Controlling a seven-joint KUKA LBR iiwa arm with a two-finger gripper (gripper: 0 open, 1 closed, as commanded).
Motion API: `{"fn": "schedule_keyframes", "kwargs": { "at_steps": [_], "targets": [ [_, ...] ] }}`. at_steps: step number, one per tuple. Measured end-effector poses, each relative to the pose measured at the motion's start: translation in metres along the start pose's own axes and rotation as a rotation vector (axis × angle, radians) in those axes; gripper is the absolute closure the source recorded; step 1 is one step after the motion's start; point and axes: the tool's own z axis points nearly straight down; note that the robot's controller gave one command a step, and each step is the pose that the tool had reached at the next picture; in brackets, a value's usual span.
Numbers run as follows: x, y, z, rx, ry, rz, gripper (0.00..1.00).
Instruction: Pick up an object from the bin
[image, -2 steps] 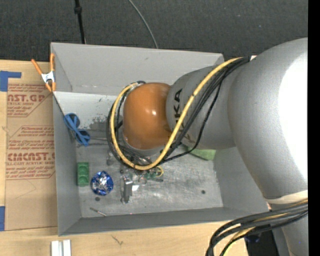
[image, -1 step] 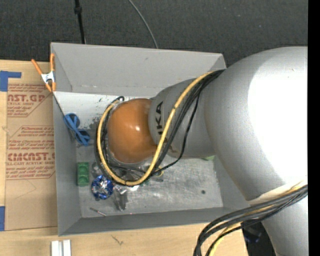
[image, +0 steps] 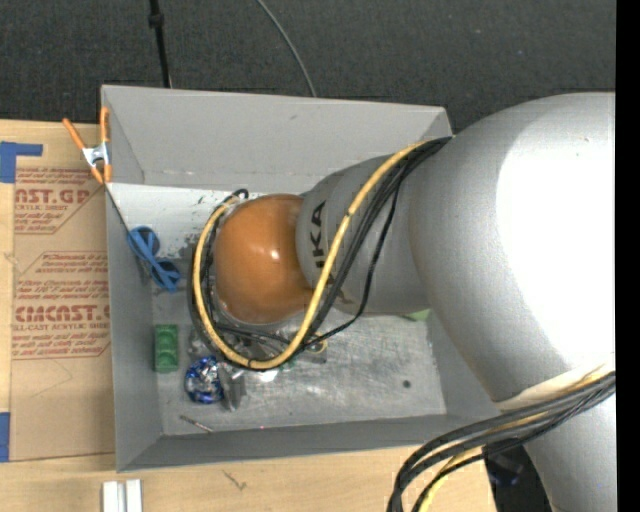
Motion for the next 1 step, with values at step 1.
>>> {"fn": "schedule_keyframes", "kwargs": {
  "at_steps": [1],
  "targets": [
    [-0.0181, -0.021, -0.1218, -0.004, 0.011, -0.714, 1.0]
  ]
}}
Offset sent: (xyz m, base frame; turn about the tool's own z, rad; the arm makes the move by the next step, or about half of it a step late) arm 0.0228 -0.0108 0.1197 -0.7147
